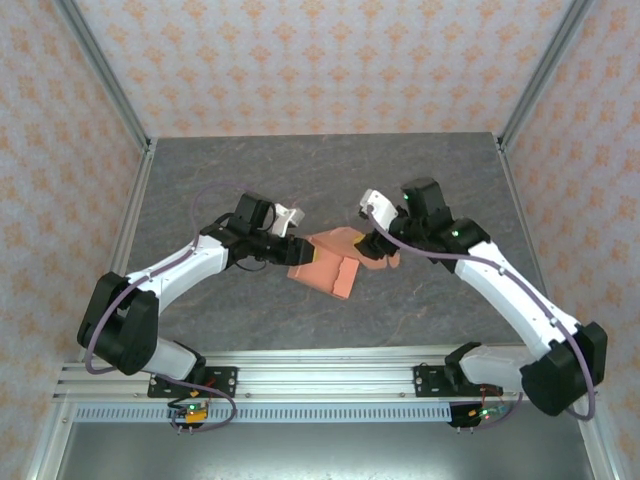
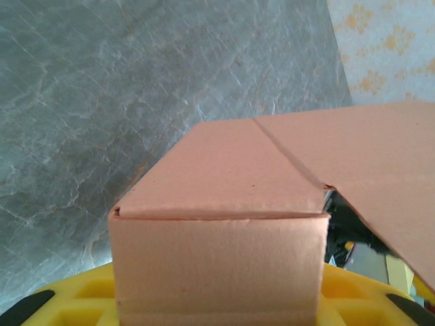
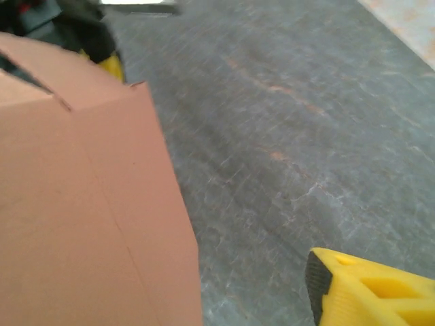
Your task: Fold the paper box
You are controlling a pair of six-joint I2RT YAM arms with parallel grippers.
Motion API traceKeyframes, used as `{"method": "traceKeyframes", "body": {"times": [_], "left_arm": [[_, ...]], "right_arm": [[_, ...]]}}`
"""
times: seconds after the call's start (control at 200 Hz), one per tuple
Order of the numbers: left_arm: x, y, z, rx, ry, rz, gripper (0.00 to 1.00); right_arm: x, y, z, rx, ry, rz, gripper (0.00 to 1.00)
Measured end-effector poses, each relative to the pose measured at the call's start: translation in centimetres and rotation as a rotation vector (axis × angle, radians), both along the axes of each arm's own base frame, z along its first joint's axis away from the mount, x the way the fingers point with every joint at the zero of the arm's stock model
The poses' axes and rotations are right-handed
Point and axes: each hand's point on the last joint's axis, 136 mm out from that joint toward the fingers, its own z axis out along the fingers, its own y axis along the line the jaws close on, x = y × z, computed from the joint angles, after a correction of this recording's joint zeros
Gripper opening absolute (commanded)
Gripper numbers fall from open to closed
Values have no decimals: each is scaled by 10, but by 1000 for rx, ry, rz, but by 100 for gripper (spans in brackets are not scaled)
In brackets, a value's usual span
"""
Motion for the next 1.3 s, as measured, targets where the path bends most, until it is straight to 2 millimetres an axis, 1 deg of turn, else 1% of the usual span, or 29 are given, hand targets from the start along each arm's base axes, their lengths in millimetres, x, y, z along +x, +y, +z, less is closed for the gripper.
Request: {"method": "traceKeyframes", "body": {"times": [0.05,0.1,0.175,0.225,0.26,0.33,0.38,0.425,0.46,0.506,0.541,0.586,0.661,0.726,0.766,0.811,0.886,0.951,1.056,1.146,1.231,1.301], "left_arm": [[6,1,1,-1,1,37,31],[12,2,2,0,4,76,31],[19,5,2,7,14,135,32],[23,7,1,13,25,168,33],[25,9,0,18,30,190,33],[29,12,-1,26,44,232,33],[31,13,-2,29,55,256,33],[33,14,-1,27,64,275,33],[34,14,0,22,72,288,33],[35,14,2,14,86,305,33],[36,14,3,7,100,319,33],[38,14,5,-1,113,338,33],[40,13,10,-16,126,356,33],[42,12,14,-26,127,362,33],[43,11,17,-32,123,361,33],[45,10,20,-36,116,359,33],[45,8,25,-48,110,347,33],[45,7,28,-54,99,338,33],[42,6,32,-46,70,313,33],[38,0,40,-39,39,279,32],[35,-5,48,-47,15,262,32],[34,-4,51,-49,5,265,32]], "right_arm": [[6,-10,7,69,-16,-126,80],[13,-25,16,146,-44,-275,80],[18,-54,30,285,-61,-510,74],[16,-69,34,372,-56,-616,69],[14,-75,33,423,-42,-662,66],[8,-80,16,497,24,-729,61],[5,-78,-2,528,84,-748,60],[0,-73,-23,538,148,-759,60],[-7,-67,-43,524,203,-757,61],[-16,-56,-62,501,262,-739,62],[-22,-47,-72,484,295,-719,62],[-29,-36,-79,478,328,-687,62],[-28,-25,-79,505,348,-674,62],[-22,-21,-84,501,367,-690,58],[-18,-18,-89,486,388,-704,49],[-12,-12,-95,461,407,-712,45],[-2,-4,-102,437,441,-736,43],[7,3,-103,424,452,-743,42],[18,14,-96,421,451,-739,39],[29,23,-87,422,442,-731,32],[38,29,-81,424,440,-730,32],[41,32,-82,417,444,-733,33]]}}
